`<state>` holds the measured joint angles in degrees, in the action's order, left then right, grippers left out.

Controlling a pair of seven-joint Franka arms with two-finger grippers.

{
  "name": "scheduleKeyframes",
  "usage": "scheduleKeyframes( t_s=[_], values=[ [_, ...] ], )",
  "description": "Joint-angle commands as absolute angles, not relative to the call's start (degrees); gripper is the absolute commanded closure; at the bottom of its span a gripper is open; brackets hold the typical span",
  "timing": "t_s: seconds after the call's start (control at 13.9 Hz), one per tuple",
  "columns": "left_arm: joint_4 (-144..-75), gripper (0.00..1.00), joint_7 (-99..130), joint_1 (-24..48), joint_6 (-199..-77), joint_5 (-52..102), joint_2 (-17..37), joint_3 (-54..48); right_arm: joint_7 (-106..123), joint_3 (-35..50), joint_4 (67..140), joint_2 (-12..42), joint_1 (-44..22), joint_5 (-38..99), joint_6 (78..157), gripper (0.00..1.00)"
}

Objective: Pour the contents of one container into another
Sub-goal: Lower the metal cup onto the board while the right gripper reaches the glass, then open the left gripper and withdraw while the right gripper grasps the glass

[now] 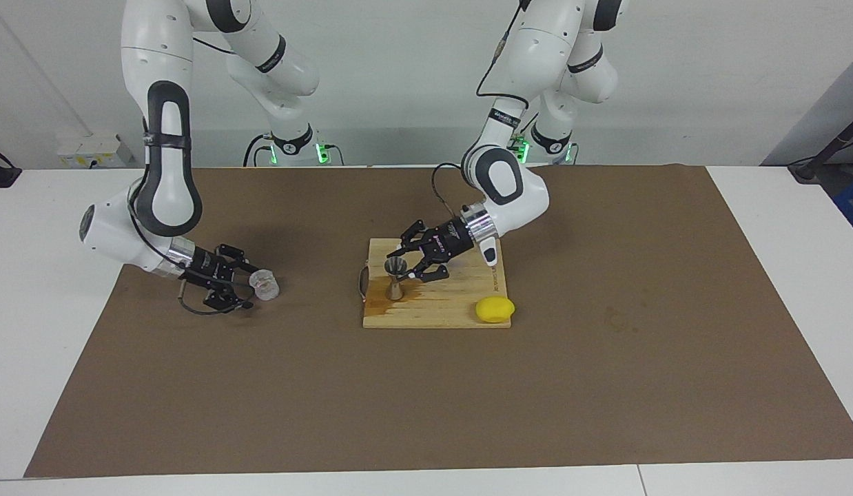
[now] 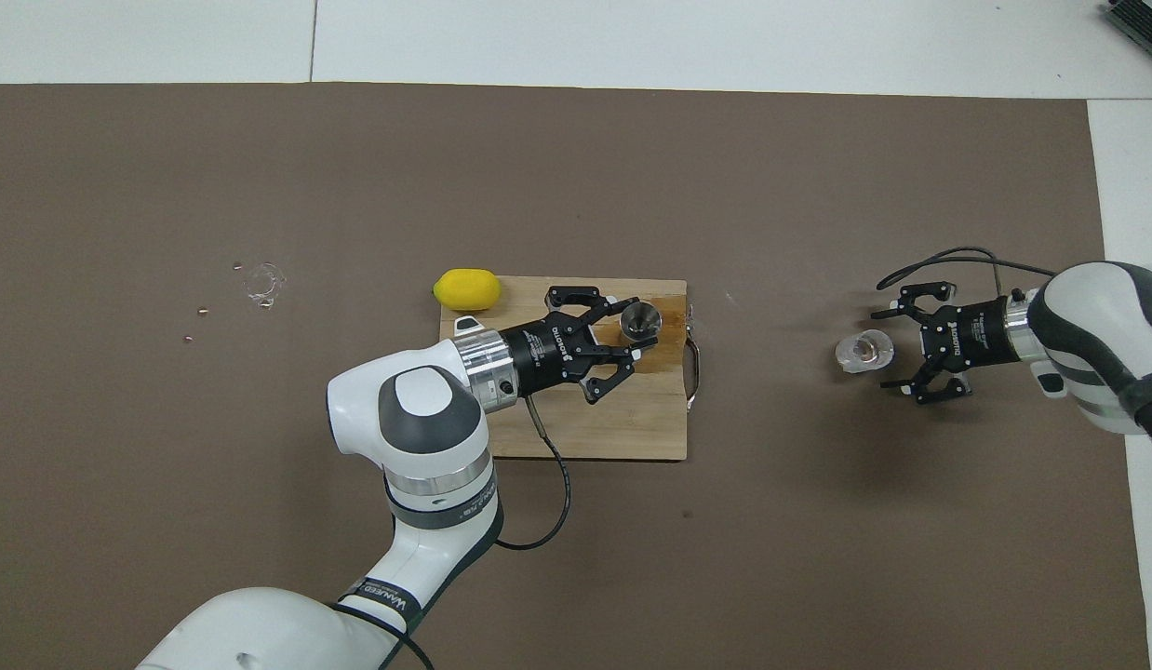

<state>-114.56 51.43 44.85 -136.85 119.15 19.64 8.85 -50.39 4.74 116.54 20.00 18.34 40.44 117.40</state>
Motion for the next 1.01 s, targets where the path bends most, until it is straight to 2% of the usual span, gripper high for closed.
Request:
scheduleKeyframes(
  t_s=[0.0, 0.43, 0.51, 0.58, 0.72, 0.79, 0.87, 0.94],
  values=[
    [-113.73, 0.01, 50.71, 46.14, -138.16, 120.5, 20.21, 9.67, -49.13, 5.1, 119.18, 18.72, 18.55, 43.77, 118.56, 0.0],
    [-113.64, 0.0, 50.71, 46.23, -138.52, 120.5, 20.39, 9.58, -48.69, 5.1, 119.27, 18.72, 17.4, 44.56, 119.53, 0.01],
    [-113.64, 0.0, 50.54, 46.14, -138.43, 120.5, 20.3, 9.49, -48.69, 5.1, 119.27, 18.72, 17.49, 44.56, 119.53, 0.03],
    [-113.73, 0.0, 50.54, 46.14, -138.17, 120.5, 20.04, 9.41, -48.6, 5.1, 119.27, 18.72, 17.49, 44.56, 119.44, 0.12],
    [-114.25, 0.0, 50.54, 45.97, -137.64, 120.24, 18.56, 9.4, -48.6, 5.1, 119.27, 18.72, 17.49, 44.56, 119.01, 0.46],
    [-116.0, 0.0, 50.54, 46.05, -137.55, 120.32, 16.37, 9.4, -48.6, 5.1, 119.27, 18.72, 17.49, 44.56, 119.0, 0.59],
    [-117.23, 0.0, 50.71, 46.14, -137.64, 120.24, 14.17, 9.4, -48.6, 5.1, 119.18, 18.72, 17.49, 44.56, 119.0, 0.69],
    [-118.9, 0.0, 50.71, 46.06, -137.81, 120.23, 11.8, 9.4, -48.52, 5.1, 119.18, 18.72, 17.58, 44.56, 118.92, 0.72]
  ],
)
